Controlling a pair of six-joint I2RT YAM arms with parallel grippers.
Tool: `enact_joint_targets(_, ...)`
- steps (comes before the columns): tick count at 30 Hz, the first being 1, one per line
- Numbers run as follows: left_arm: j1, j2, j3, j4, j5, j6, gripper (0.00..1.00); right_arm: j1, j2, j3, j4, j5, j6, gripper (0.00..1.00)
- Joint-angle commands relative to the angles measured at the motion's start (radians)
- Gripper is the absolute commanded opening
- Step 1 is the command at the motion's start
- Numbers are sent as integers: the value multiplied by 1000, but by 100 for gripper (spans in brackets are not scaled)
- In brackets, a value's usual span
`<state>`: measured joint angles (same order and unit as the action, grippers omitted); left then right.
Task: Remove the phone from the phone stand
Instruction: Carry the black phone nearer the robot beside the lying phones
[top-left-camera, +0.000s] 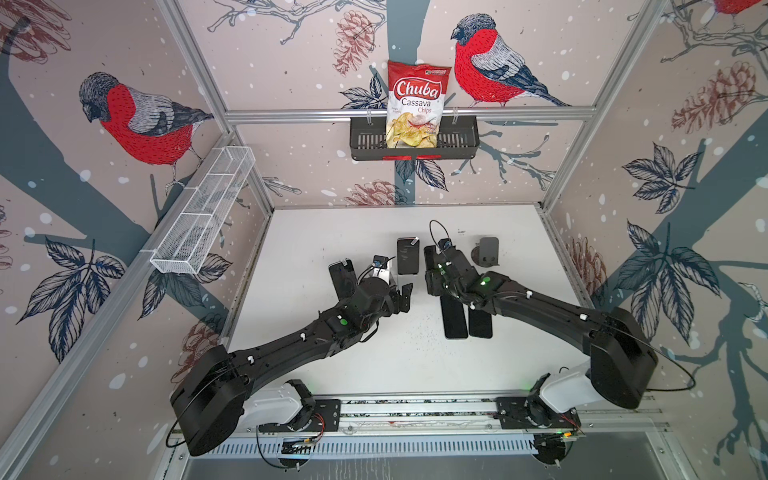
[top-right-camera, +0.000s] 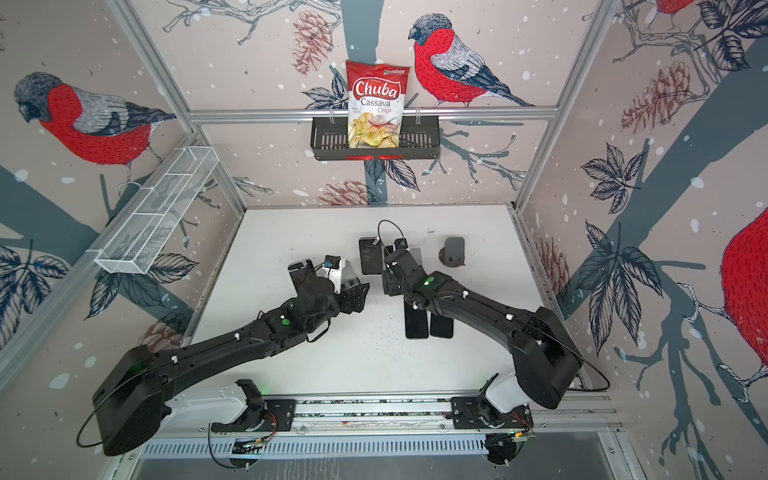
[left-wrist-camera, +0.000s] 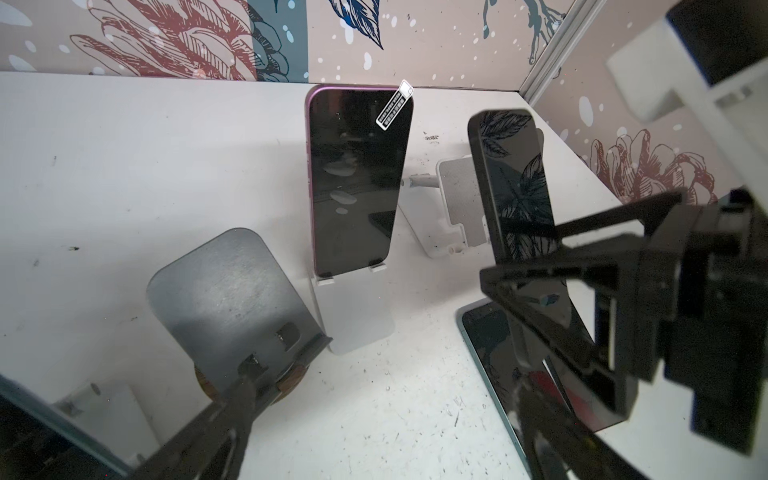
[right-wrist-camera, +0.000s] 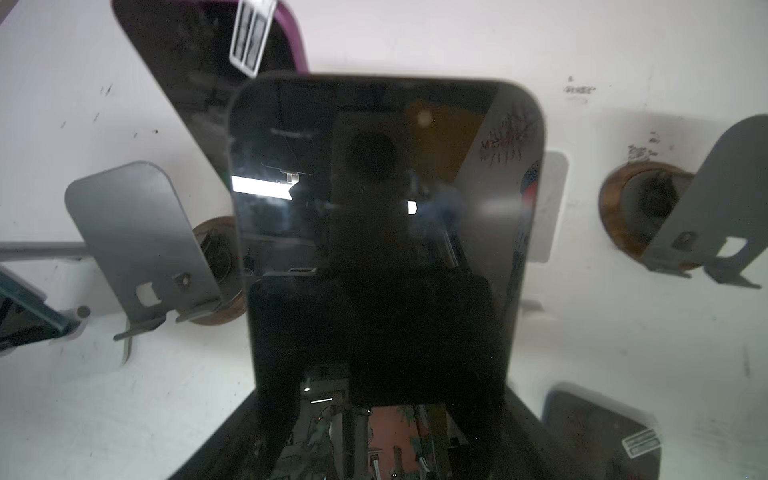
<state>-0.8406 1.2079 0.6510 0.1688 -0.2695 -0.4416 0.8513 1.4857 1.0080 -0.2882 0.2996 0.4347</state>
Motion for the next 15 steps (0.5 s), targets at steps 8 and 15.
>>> enact_joint_targets(8, -2, -80, -42, -49, -57, -61, 96, 126, 34, -42, -69, 47, 194, 73)
enact_joint_targets(15, -2, -150, -80, -60, -61, -72, 97, 181, 57, -88, -100, 37, 314, 73)
